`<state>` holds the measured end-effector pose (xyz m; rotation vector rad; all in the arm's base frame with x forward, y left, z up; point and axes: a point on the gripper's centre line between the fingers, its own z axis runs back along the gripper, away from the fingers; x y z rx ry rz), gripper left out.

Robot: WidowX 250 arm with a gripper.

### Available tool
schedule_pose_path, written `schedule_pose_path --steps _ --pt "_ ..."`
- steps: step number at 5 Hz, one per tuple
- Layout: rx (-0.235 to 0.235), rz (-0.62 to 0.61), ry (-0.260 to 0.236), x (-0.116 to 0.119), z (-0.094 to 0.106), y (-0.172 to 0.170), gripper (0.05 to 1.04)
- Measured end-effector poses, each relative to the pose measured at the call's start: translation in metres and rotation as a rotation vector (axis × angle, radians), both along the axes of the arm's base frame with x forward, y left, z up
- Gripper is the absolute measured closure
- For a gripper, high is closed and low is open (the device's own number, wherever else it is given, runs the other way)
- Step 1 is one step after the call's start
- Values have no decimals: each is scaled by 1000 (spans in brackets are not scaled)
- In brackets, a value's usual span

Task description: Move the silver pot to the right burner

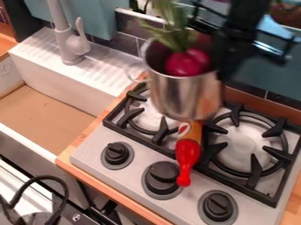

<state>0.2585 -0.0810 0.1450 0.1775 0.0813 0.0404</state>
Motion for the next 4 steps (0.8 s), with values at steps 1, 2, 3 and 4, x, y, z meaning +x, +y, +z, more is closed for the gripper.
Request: schedule_pose_path --steps 1,2,3,4 --pt "-25 18 -22 7 -11 -30 1030" --pt "-20 32 -9 14 -29 -57 1030" --pt "-15 54 25 17 -46 -80 1030" --pt "-7 78 27 16 -54 -87 1030"
